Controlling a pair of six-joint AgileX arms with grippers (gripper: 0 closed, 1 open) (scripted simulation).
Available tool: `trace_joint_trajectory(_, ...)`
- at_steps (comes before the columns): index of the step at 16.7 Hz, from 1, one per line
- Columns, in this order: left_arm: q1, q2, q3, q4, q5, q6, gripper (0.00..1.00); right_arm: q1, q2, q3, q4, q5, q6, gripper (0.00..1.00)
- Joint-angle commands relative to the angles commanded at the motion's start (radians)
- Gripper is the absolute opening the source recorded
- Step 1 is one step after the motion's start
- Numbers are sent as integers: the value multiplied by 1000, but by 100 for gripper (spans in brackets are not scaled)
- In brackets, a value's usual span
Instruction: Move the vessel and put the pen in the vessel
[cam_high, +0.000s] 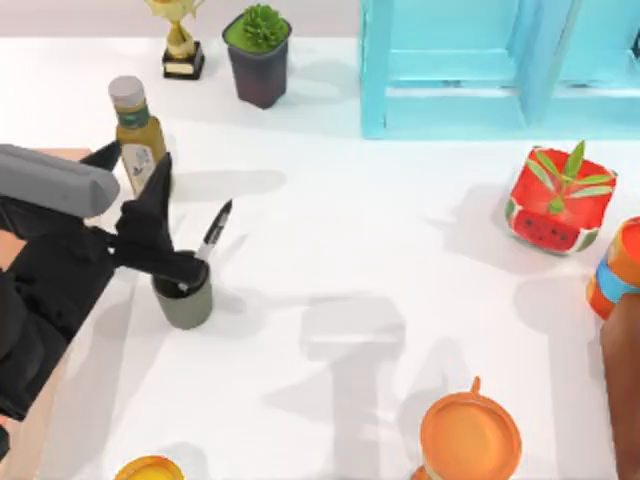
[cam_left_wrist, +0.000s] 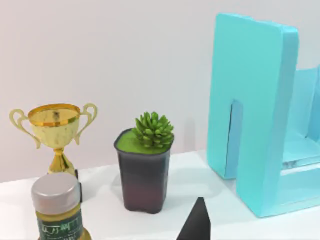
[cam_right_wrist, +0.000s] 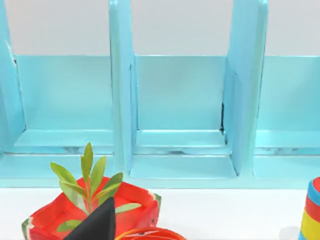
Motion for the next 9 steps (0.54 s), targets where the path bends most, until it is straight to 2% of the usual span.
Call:
trace_joint_trajectory(3, 0, 0, 0, 0, 0, 0, 98, 0, 0, 0, 0, 0, 0, 100)
trace_joint_trajectory(9, 0, 0, 0, 0, 0, 0, 100, 0, 0, 0, 0, 0, 0, 100)
